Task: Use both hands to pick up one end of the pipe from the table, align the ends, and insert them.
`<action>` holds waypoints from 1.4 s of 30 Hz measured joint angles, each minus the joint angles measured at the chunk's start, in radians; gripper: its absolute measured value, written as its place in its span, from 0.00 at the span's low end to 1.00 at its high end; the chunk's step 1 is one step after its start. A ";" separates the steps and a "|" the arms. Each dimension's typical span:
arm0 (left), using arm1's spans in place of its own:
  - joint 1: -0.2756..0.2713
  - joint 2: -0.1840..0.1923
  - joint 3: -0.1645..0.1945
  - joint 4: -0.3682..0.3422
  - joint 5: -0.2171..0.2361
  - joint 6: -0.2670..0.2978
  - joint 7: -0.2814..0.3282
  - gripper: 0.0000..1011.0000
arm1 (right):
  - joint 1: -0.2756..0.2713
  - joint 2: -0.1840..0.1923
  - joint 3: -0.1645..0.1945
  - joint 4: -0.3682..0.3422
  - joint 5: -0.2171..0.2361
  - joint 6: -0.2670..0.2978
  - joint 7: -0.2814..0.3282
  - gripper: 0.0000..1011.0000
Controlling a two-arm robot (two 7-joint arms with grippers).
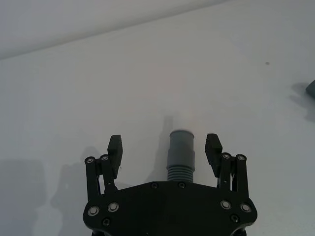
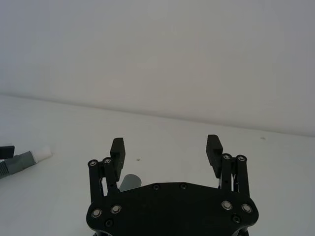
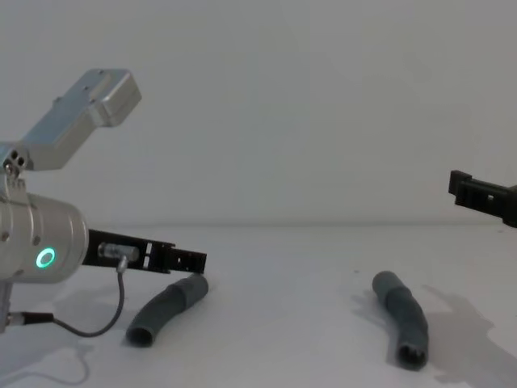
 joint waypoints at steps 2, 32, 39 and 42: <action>0.000 -0.001 0.000 0.002 0.001 0.000 -0.001 0.99 | 0.000 0.000 0.000 0.000 0.000 0.000 0.000 0.99; -0.004 -0.013 0.011 0.059 0.031 -0.015 -0.037 0.99 | 0.000 0.000 0.000 0.000 0.000 0.000 0.000 0.99; -0.005 -0.013 0.014 0.062 0.035 -0.008 -0.045 0.99 | 0.000 0.000 0.000 0.000 0.000 0.000 0.000 0.99; -0.005 -0.014 0.014 0.064 0.037 -0.001 -0.049 0.99 | 0.000 0.000 0.000 0.000 0.000 0.000 0.000 0.99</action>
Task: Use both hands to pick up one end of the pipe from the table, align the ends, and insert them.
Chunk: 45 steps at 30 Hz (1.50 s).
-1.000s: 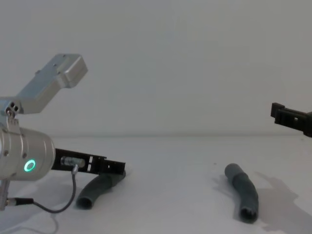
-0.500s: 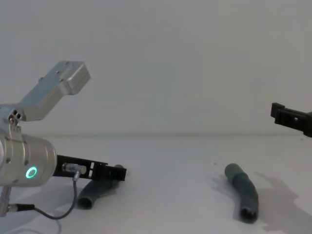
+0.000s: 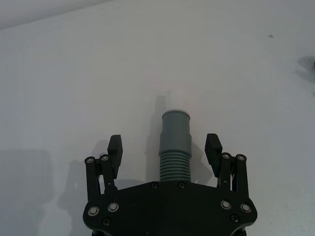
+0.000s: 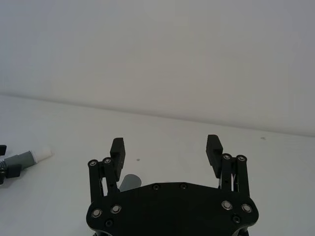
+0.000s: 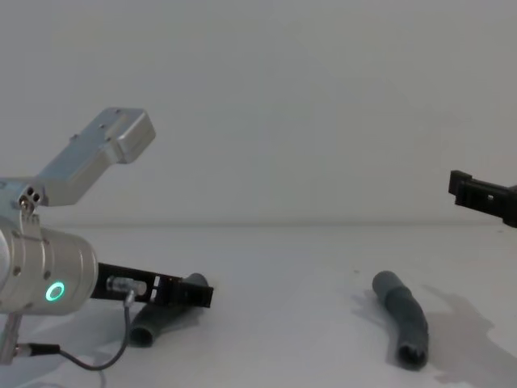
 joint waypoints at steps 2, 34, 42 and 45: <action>0.000 -0.001 0.000 0.001 0.001 0.002 -0.001 0.99 | 0.000 0.000 0.000 0.000 0.000 0.000 0.000 0.99; 0.002 -0.016 -0.010 0.013 0.013 0.005 -0.002 0.99 | 0.000 0.000 0.000 0.000 0.000 0.000 0.000 0.99; 0.003 -0.017 -0.011 0.014 0.014 0.004 -0.002 0.97 | 0.000 0.000 0.000 0.000 0.000 0.000 0.000 0.99; 0.003 -0.017 -0.011 0.014 0.014 0.004 -0.002 0.92 | 0.000 0.000 0.000 0.000 0.000 0.000 0.000 0.99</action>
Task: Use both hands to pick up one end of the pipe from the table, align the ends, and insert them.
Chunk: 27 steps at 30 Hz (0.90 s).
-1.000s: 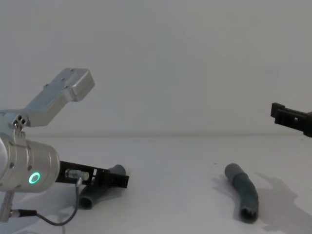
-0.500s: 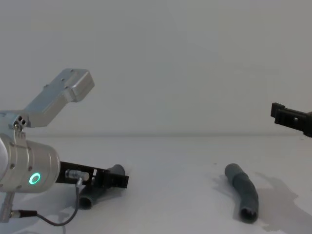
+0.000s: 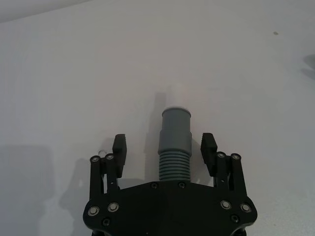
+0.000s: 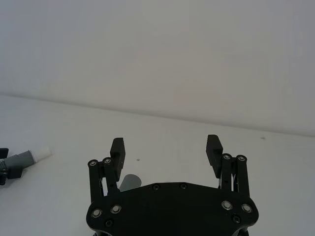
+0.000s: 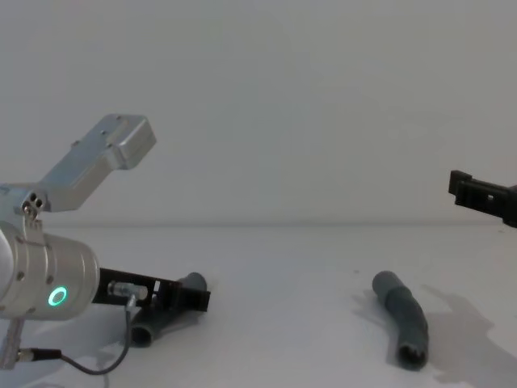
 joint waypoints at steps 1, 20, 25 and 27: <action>0.000 0.000 0.000 0.000 0.000 0.000 0.000 0.90 | 0.000 0.000 0.000 0.000 0.000 0.000 0.000 0.99; 0.000 0.000 0.000 0.000 0.000 0.000 0.000 0.34 | 0.000 0.000 0.000 0.000 0.000 0.000 0.000 0.99; 0.000 0.000 0.000 0.000 0.000 0.000 0.000 0.33 | 0.000 0.000 0.000 0.000 0.000 0.000 0.000 0.99; 0.000 0.000 0.000 0.000 0.000 0.000 0.000 0.33 | 0.000 0.000 0.000 0.000 0.000 0.000 0.000 0.99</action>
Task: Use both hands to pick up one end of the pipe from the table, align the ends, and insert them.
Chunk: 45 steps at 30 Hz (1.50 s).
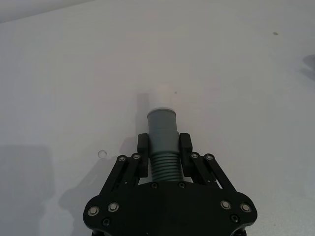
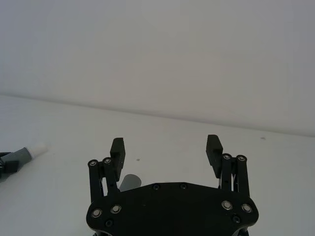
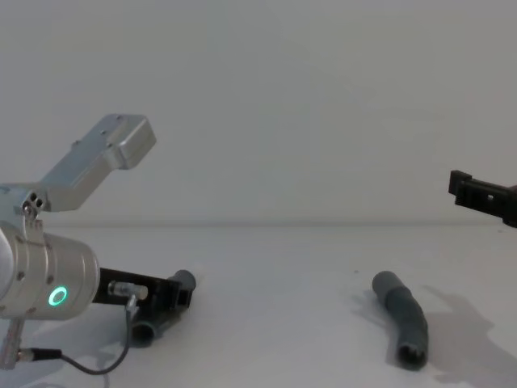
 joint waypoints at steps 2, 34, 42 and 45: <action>0.000 0.000 0.000 0.000 0.000 0.000 0.000 0.33 | 0.000 0.000 0.000 0.000 0.000 0.000 0.000 0.99; -0.061 0.066 0.003 0.007 -0.064 -0.044 -0.208 0.33 | 0.000 0.000 0.000 0.000 0.000 0.000 0.000 0.99; -0.104 0.102 0.023 0.036 -0.088 -0.090 -0.327 0.33 | 0.000 0.000 0.000 0.000 0.000 0.000 0.000 0.99; -0.126 0.116 0.035 0.053 -0.095 -0.112 -0.376 0.33 | 0.000 0.000 0.000 0.000 0.000 0.000 0.000 0.99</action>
